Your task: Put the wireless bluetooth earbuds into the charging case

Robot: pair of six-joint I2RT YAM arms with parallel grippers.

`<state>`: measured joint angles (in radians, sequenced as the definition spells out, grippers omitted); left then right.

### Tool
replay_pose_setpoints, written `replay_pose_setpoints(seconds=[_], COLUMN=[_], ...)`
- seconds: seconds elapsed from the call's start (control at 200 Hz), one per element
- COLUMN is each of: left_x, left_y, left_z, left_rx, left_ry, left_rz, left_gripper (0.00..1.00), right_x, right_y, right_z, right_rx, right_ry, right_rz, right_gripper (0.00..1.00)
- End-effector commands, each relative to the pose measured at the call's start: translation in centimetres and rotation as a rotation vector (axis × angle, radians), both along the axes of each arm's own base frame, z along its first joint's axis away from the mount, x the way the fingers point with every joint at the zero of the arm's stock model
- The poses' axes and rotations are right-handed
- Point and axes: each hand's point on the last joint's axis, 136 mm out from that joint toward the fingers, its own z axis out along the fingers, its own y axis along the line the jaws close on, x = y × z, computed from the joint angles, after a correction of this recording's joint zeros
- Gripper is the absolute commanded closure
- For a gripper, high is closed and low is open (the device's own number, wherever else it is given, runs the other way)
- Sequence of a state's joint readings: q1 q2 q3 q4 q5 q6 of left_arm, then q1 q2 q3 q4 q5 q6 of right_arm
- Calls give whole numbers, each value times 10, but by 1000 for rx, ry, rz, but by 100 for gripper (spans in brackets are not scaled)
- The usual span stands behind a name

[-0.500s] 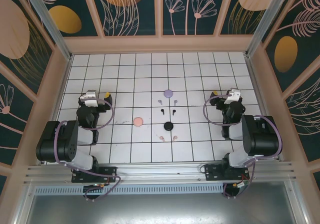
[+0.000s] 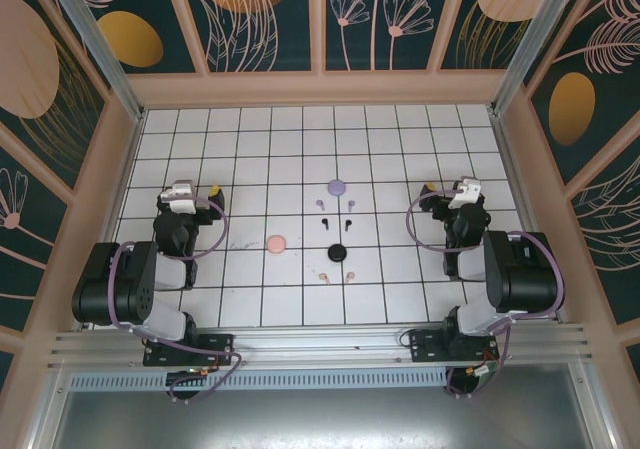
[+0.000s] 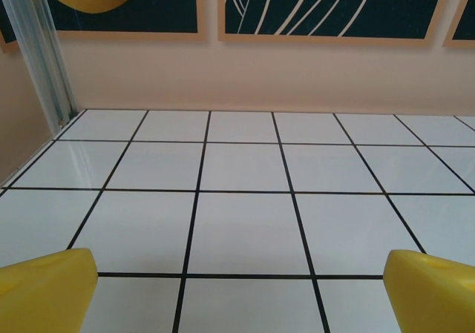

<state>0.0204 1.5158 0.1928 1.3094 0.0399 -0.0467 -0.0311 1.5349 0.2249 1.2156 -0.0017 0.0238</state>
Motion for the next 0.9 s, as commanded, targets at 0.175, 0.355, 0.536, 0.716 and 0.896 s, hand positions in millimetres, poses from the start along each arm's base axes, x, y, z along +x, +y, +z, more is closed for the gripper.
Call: replay_pose_setpoints(seconds=[0.175,0.355,0.536,0.716,0.896], left_x=[11,11,17,32,24], left_y=[16,16,11,15,10], left_z=[5,4,14,38,67], left_rx=[-26,-26,-17,-63,-240], left_ry=[2,5,24,102,97], left_rz=[101,100,68,96,95], left_gripper=[1,1,5,2,1], right_x=[5,5,7,31,38], right_y=[1,0,-8,-12,0], right_z=[9,8,19,43,51], right_rx=[-5,3,-6,174,371], right_ry=[-32,-29,-15,161,311], right_rz=[13,19,-53,-145,-145], right_gripper=[1,1,1,1,1])
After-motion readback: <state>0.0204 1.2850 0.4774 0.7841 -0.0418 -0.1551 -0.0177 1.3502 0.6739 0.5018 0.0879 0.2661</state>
